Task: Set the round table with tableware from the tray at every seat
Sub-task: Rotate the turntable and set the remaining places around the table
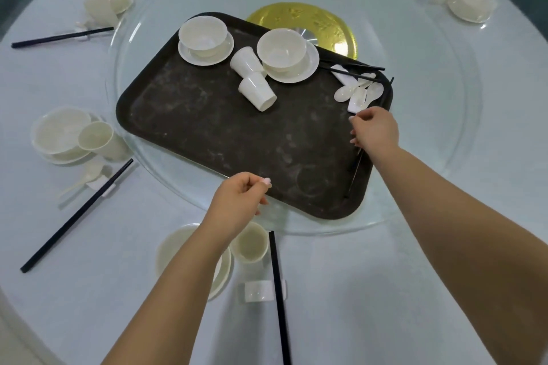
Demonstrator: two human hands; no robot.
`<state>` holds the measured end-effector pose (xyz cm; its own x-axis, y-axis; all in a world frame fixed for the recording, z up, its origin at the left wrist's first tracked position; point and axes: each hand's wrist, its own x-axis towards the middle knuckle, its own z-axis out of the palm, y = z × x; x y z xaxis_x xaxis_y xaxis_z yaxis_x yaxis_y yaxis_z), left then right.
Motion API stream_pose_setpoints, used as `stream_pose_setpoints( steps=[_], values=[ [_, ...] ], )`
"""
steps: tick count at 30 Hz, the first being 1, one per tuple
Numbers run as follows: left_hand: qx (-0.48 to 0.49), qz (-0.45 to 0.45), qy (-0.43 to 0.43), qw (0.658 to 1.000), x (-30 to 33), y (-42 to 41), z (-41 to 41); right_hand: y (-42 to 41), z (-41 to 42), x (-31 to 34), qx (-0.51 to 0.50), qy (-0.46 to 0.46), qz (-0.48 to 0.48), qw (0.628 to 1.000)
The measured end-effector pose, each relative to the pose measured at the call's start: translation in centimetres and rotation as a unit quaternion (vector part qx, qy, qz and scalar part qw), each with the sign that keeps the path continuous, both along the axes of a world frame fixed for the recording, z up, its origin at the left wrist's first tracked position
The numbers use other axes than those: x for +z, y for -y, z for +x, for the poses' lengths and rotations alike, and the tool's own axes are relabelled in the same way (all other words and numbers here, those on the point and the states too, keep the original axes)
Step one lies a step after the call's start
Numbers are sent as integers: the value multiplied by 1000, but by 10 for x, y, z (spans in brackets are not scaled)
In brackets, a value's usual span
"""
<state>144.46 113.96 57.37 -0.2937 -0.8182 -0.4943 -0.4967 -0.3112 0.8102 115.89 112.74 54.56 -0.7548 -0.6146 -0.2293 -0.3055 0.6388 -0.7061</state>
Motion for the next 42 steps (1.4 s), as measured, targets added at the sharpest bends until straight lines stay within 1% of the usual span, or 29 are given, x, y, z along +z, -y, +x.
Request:
stream_pose_setpoints(
  steps=[4, 7, 10, 15, 18, 19, 20, 22, 24, 27, 30, 35, 39, 42],
  values=[
    [-13, 8, -1, 1000, -8, 8, -8, 20, -17, -9, -15, -30, 37, 999],
    [-12, 13, -1, 1000, -13, 12, -11, 30, -27, -16, -37, -23, 65, 997],
    [-8, 22, 1, 1000, -17, 14, -14, 38, -30, -21, -36, -11, 87, 995],
    [-12, 42, 4, 999, -22, 12, -16, 43, -34, -32, -53, 46, 126, 989],
    [-8, 54, 9, 998, -21, 10, -16, 42, -38, -37, -87, 131, 156, 975],
    [-7, 56, 11, 998, -21, 9, -16, 42, -38, -36, -97, 142, 157, 973],
    [-7, 56, 14, 998, -20, 8, -16, 41, -39, -36, -102, 125, 148, 976],
    [-2, 57, 16, 998, -19, 6, -12, 40, -39, -35, -95, 54, 115, 987],
    [8, 60, 8, 998, -17, 3, -9, 39, -40, -32, -64, 21, 104, 992],
    [4, 60, 17, 998, -16, -2, -2, 44, -42, -28, -19, 4, 155, 988],
    [15, 64, 15, 998, -17, -7, 4, 48, -42, -26, -13, 37, 191, 981],
    [22, 74, 11, 997, -14, -15, 8, 39, -25, -23, -46, 60, 165, 983],
    [17, 78, 14, 997, -6, -26, 7, 11, 12, -8, -96, 119, 80, 985],
    [13, 80, 11, 997, -2, -38, 10, -25, 53, 0, -83, 146, 23, 986]
  ],
)
